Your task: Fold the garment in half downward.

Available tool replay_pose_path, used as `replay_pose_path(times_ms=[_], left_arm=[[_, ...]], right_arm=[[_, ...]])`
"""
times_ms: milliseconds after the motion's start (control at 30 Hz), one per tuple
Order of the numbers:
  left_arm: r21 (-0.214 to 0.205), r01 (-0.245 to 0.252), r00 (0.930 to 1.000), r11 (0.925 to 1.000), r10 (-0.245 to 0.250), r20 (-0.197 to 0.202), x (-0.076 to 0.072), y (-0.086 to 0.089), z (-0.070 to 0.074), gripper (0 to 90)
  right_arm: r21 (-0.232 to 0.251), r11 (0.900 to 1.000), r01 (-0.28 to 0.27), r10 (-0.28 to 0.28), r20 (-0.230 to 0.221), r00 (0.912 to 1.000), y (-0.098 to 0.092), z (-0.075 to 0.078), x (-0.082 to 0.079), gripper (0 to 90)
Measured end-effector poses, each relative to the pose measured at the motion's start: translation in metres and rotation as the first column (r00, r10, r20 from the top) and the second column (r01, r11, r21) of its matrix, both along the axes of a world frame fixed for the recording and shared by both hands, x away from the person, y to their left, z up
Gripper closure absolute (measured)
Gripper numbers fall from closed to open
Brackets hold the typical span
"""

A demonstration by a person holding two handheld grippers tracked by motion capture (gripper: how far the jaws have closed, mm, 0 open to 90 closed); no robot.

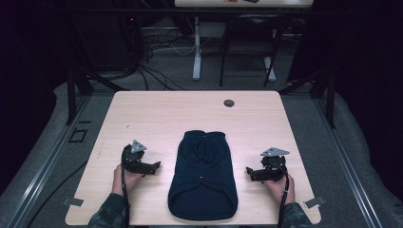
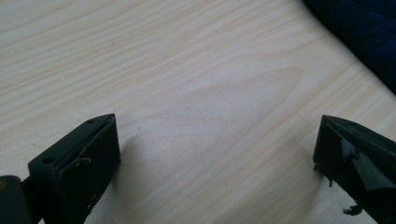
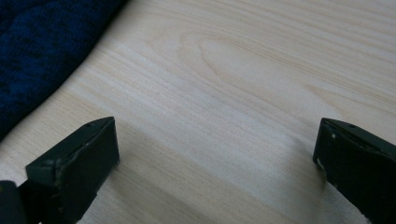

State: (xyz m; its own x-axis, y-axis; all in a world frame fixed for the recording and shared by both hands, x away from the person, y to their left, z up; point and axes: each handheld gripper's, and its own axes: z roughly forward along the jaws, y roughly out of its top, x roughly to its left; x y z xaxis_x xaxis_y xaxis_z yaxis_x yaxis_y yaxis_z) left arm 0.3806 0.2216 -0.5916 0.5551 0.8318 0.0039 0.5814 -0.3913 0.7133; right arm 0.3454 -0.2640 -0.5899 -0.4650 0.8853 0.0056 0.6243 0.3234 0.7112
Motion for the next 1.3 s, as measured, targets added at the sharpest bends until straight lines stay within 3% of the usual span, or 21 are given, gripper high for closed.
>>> replay_pose_path(times_ms=[367,667,733,767,800,867,1133,1200,1300], left_arm=[[-0.001,-0.001,1.0,1.0,0.001,0.006,0.0,-0.001,0.0,0.5],[0.054,0.023,0.9993,0.9983,-0.025,0.027,0.0,-0.015,0.004,2.7],[0.046,0.029,0.9995,0.9985,-0.03,0.011,0.001,-0.017,0.004,1.5],[-0.014,0.038,0.9984,0.9992,-0.038,-0.042,0.006,-0.017,0.007,0.1],[-0.028,0.037,0.9986,0.9989,-0.038,-0.038,0.007,-0.017,0.009,0.2],[-0.015,0.041,0.9986,0.999,-0.042,-0.034,0.01,-0.018,0.013,0.2],[-0.044,0.048,0.9987,0.9979,-0.049,-0.012,0.021,-0.018,0.03,0.2],[-0.06,0.059,0.9979,0.9964,-0.06,-0.022,0.025,-0.021,0.034,0.2],[-0.055,0.073,0.997,0.9958,-0.074,-0.02,0.028,-0.025,0.036,0.2]], right_arm=[[0.0,1.0,0.001,-0.001,-0.001,1.0,0.0,0.0,0.0,0.0],[-0.038,0.9993,0.005,-0.006,-0.035,0.9994,0.005,0.007,0.003,3.9],[-0.056,0.9984,-0.005,0.004,-0.025,0.9997,0.009,0.009,0.003,3.7],[-0.048,0.9988,-0.012,0.011,-0.033,0.9994,0.01,0.009,0.005,2.7],[-0.032,0.9993,-0.021,0.019,-0.055,0.9983,0.011,0.011,0.006,2.1],[-0.009,0.9995,-0.03,0.029,-0.052,0.9982,0.014,0.014,0.007,2.4],[0.01,0.996,-0.089,0.089,-0.052,0.9947,0.025,0.029,0.014,2.4],[0.012,0.9949,-0.1,0.1,-0.061,0.9931,0.027,0.031,0.017,2.4],[0.019,0.9935,-0.112,0.113,-0.061,0.9917,0.029,0.033,0.019,2.4]])
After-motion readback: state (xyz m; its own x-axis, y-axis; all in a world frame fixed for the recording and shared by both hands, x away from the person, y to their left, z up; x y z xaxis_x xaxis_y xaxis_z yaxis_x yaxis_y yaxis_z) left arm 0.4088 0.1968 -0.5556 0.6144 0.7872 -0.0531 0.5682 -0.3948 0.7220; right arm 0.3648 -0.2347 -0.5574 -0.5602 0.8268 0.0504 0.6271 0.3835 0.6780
